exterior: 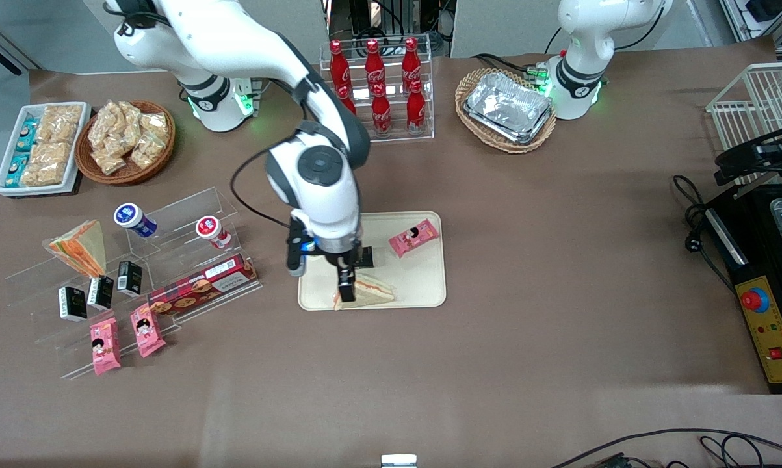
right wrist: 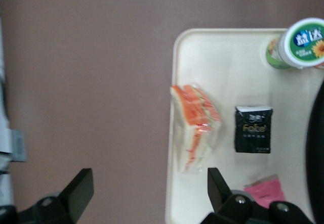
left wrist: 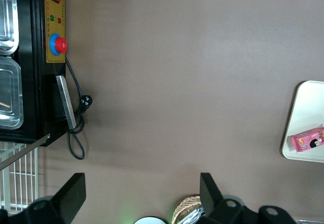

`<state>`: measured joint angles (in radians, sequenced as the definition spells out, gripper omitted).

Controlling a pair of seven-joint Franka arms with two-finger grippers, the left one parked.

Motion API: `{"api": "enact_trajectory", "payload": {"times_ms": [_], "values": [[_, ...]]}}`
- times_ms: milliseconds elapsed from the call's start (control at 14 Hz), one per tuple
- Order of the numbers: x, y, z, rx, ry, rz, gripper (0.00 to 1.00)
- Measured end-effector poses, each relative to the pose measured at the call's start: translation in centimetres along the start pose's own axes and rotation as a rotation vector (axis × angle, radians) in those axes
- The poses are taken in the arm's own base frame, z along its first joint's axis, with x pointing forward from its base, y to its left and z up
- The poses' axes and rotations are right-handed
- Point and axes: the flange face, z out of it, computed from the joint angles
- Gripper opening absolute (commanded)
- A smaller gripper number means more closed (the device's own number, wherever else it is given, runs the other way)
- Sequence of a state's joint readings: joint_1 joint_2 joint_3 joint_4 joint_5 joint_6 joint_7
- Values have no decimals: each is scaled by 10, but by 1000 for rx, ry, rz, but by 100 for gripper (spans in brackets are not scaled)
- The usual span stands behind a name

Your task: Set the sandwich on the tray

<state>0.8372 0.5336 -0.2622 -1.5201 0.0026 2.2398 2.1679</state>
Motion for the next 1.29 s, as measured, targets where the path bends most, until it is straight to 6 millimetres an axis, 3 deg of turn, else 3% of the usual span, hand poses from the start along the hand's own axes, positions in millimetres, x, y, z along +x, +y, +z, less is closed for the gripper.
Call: {"api": "enact_trajectory", "payload": {"times_ms": [143, 286, 500, 714, 929, 1286], "values": [[22, -17, -24, 20, -14, 7, 100], [28, -21, -37, 24, -33, -40, 100], [35, -25, -52, 9, -94, -73, 100], [63, -31, -60, -69, -129, -223, 100], [118, -45, -79, -136, -184, -363, 100], [242, -65, -125, -170, -226, -591, 100]]}}
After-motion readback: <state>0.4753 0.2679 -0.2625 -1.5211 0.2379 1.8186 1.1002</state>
